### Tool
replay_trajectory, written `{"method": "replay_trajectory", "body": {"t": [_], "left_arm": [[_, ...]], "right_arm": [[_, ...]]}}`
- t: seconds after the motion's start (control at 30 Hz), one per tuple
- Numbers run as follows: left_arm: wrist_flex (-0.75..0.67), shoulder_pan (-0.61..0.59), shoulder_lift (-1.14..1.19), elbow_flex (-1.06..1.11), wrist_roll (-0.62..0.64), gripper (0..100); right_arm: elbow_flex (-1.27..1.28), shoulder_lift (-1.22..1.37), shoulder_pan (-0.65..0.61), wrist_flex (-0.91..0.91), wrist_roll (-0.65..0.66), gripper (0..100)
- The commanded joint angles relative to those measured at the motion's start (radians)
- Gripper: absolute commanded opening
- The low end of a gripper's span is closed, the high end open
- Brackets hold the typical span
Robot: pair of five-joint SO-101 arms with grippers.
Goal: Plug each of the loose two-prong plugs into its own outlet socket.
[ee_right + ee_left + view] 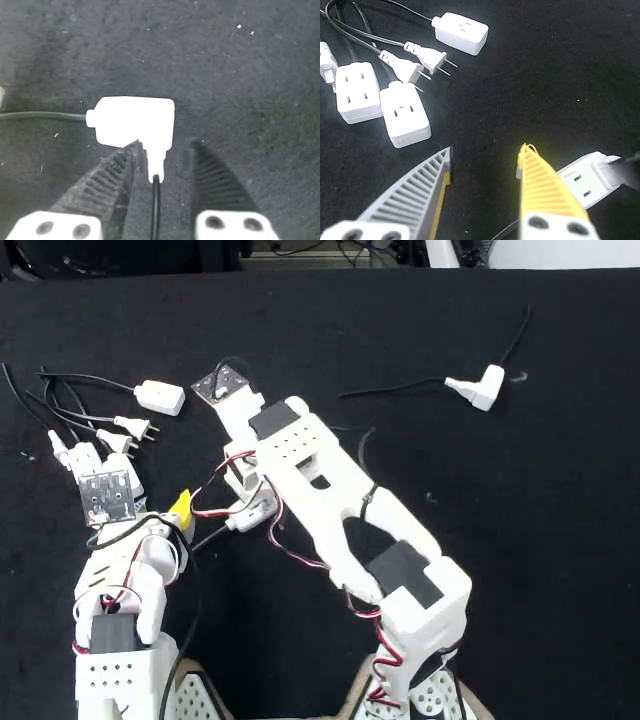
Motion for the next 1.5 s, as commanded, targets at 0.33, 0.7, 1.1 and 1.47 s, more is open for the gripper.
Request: {"method": "replay_trajectory", "body": {"t": [0.33, 0.7, 1.1, 1.47], "left_arm": [[-0.005, -0.005, -0.009, -0.062, 0.0, 22], [-0.005, -0.002, -0.009, -0.062, 0.0, 22], [-0.005, -0.005, -0.009, -0.062, 0.0, 22], [-0.005, -0.01, -0.009, -0.062, 0.0, 22]], "right_arm": [[0.12, -0.051, 0.025, -0.129, 0.002, 1.1], [0.107, -0.007, 0.025, -0.14, 0.009, 3.4], [-0.174, -0.024, 0.014, 0.097, 0.055, 22.9], [-0.058, -0.033, -0.029, 0.132, 0.453, 23.0]]}}
